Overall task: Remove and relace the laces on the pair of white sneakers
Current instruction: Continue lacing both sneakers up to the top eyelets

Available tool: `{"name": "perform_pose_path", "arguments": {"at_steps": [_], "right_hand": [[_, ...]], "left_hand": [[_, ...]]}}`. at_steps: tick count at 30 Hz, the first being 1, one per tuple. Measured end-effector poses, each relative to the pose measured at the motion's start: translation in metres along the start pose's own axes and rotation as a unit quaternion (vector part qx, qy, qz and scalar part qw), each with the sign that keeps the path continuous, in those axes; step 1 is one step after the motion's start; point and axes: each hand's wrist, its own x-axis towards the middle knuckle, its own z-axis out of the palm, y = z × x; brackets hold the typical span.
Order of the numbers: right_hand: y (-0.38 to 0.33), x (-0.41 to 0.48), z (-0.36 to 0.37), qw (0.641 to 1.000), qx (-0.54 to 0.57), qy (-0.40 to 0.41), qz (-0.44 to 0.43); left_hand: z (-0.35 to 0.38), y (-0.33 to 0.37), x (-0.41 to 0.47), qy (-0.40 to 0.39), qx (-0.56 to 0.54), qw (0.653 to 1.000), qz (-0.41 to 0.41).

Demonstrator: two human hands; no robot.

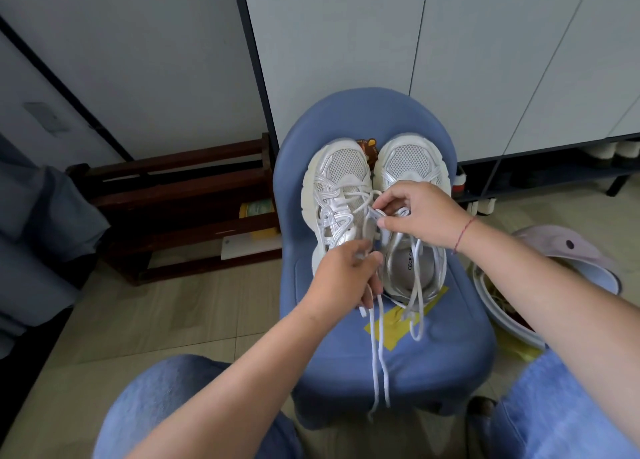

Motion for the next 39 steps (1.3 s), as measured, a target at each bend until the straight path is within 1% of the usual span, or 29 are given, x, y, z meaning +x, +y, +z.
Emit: {"name": "perform_pose_path", "arguments": {"at_steps": [3,6,9,15,18,21,24,27,32,35,37,39], "right_hand": [[0.0,0.0,0.0,1.0,0.0,-0.001,-0.001],[0.0,0.0,-0.001,1.0,0.005,-0.004,-0.003],[0.0,0.0,-0.002,1.0,0.007,-0.005,-0.003],[0.002,0.001,-0.002,1.0,0.008,-0.008,-0.005],[0.001,0.001,-0.002,1.0,0.008,-0.008,-0.007],[0.001,0.001,-0.002,1.0,0.013,-0.007,-0.006],[0.001,0.0,-0.002,1.0,0.016,-0.006,-0.007],[0.002,0.0,-0.002,1.0,0.013,-0.006,-0.006],[0.004,0.0,-0.002,1.0,0.018,-0.005,-0.003],[0.004,0.001,-0.003,1.0,0.015,-0.008,0.002],[0.003,0.002,-0.003,1.0,0.019,-0.009,0.006],[0.003,0.002,-0.003,1.0,0.022,-0.01,0.006]], "left_hand": [[0.019,0.001,0.004,0.02,-0.014,1.0,0.019],[0.028,0.0,0.017,0.11,0.031,0.991,0.074],[0.028,0.001,0.03,0.171,0.075,0.979,0.087],[0.032,0.001,0.029,0.21,0.071,0.967,0.125],[0.031,0.002,0.032,0.217,0.103,0.962,0.129],[0.031,0.002,0.034,0.205,0.102,0.966,0.117],[0.032,0.004,0.039,0.199,0.065,0.975,0.079],[0.031,0.007,0.037,0.189,0.029,0.98,0.062],[0.016,0.017,0.023,0.118,0.021,0.992,0.033],[0.005,0.015,0.007,0.035,0.001,0.999,-0.017],[0.001,0.009,-0.004,-0.003,0.018,0.999,-0.03],[-0.003,0.003,-0.011,-0.01,0.059,0.998,-0.029]]}}
